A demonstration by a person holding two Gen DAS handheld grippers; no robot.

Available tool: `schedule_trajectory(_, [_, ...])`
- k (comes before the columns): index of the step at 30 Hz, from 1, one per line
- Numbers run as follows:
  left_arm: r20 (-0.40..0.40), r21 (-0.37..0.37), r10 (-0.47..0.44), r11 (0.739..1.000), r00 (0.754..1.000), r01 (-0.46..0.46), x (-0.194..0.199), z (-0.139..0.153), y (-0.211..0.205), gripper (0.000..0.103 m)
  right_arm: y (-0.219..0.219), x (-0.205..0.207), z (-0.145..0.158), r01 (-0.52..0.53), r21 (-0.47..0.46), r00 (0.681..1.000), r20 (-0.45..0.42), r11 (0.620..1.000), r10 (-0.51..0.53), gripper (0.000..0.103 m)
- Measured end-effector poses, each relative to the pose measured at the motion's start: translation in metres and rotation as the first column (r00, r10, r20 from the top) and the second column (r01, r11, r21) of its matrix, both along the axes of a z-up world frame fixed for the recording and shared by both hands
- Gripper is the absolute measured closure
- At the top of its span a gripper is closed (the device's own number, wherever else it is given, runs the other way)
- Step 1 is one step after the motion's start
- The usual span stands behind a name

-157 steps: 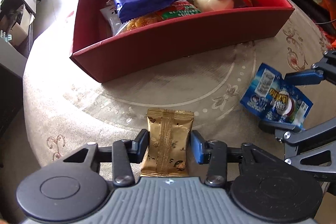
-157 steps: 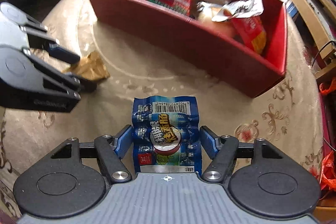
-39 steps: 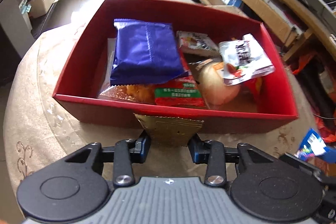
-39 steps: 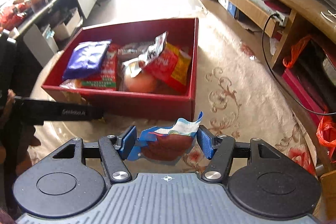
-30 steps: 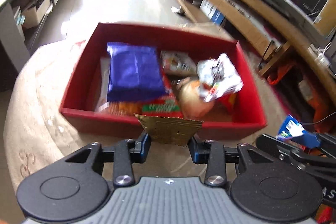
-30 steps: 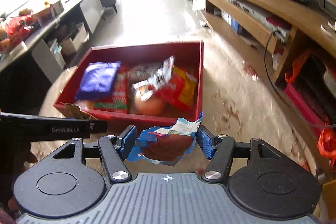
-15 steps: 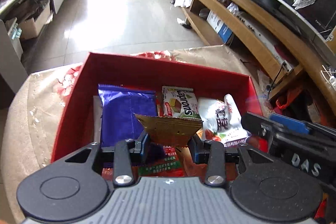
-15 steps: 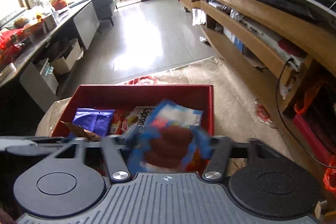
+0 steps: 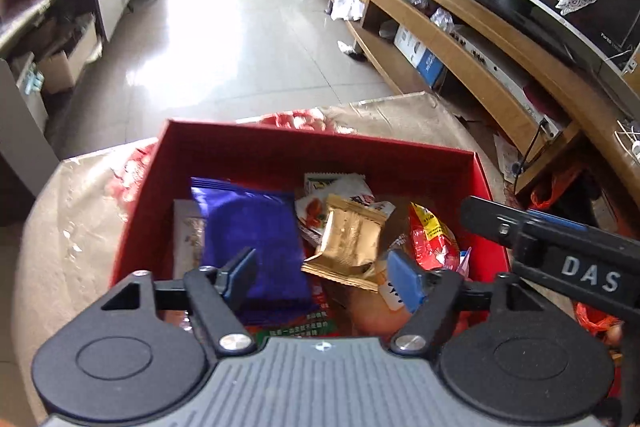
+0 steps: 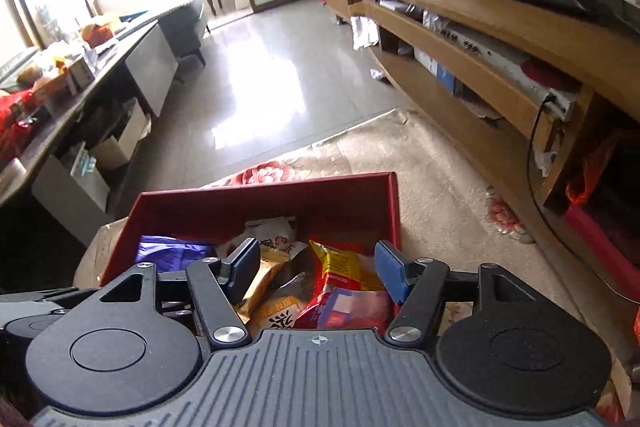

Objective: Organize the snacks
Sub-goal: 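Lower both snacks into the red box and open both grippers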

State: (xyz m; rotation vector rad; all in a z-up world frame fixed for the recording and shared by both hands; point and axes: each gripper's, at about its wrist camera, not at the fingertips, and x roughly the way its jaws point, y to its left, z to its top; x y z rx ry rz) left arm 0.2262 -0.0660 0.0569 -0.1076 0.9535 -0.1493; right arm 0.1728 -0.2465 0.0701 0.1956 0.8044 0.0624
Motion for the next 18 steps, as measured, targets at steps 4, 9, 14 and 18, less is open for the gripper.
schedule_trajectory(4, [0.007,0.025,0.016,1.000,1.000,-0.016,-0.011,0.002,0.004,0.033,-0.007,-0.016,0.003,0.037,-0.035,0.999,0.003,0.999,-0.037,0.028])
schedule_trajectory(9, [0.003,0.056,0.030,0.998,1.000,-0.030,-0.032,-0.002,0.009,0.030,-0.001,-0.039,0.001,0.035,-0.115,0.999,-0.008,0.993,-0.037,0.025])
schedule_trajectory(14, [-0.001,0.077,0.030,0.997,1.000,-0.030,-0.055,-0.005,0.008,0.029,0.007,-0.062,-0.001,0.033,-0.143,0.999,-0.023,0.989,-0.037,0.022])
schedule_trajectory(18, [0.009,0.083,0.027,0.996,1.000,-0.028,-0.073,-0.003,0.007,0.024,0.011,-0.078,-0.002,0.038,-0.153,0.999,-0.024,0.988,-0.042,0.021])
